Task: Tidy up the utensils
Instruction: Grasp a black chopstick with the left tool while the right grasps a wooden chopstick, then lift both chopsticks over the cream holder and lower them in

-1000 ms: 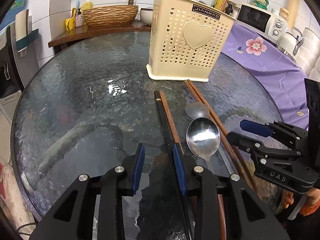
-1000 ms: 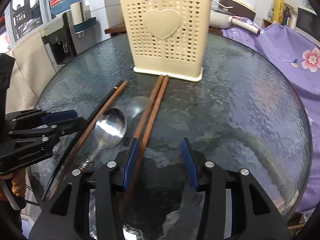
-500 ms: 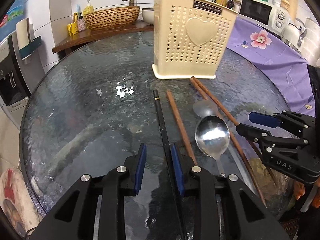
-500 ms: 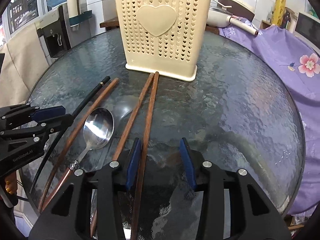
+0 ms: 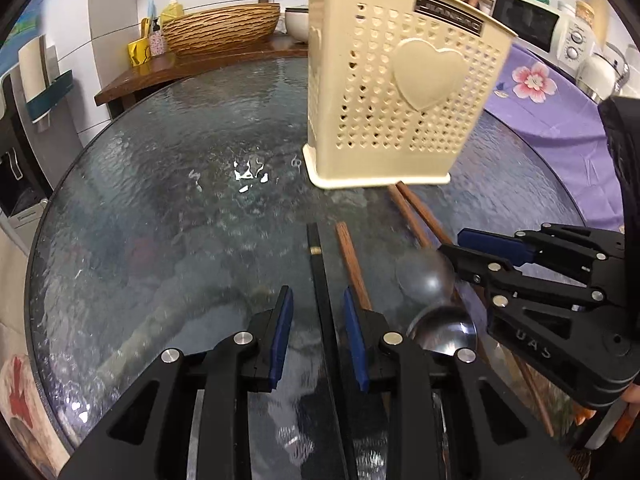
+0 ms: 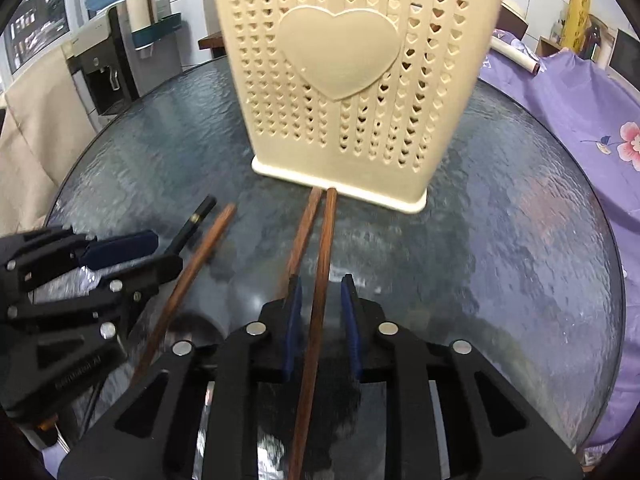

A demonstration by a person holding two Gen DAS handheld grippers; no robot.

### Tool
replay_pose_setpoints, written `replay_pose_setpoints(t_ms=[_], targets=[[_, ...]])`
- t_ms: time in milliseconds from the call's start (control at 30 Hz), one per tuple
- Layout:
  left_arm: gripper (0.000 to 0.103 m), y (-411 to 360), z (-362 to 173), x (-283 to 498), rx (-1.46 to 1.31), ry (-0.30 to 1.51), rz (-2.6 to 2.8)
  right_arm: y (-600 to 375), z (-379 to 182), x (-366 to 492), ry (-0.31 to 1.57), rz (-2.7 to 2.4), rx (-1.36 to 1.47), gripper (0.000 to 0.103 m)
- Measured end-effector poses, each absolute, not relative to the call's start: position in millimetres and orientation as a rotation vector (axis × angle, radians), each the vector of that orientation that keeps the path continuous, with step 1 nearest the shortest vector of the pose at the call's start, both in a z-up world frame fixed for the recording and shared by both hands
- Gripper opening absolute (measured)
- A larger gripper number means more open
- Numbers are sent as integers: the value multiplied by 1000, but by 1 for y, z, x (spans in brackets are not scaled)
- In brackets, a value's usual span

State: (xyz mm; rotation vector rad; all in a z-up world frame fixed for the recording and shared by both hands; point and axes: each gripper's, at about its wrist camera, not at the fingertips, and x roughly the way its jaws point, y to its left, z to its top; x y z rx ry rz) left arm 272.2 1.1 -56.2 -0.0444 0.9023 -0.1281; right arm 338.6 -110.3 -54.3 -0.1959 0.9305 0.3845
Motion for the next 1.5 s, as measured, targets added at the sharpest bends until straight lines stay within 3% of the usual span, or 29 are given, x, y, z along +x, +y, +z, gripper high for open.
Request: replay_pose_setpoints(t_ms=[400,633,1000,1500], targets=[[26,3,-57,280,-69,897,-112,-93,-52,365,936,388,-201,8],[8,11,-58,281,-114,908,-128,-98,-53,364,931,390,-195,7],[7,7,-55,284,-123,900,-121,-118,-48,357,882,416,-123,7],[7,15,34,235,-114,629,-180,-180,37,307,591,597,106,7]])
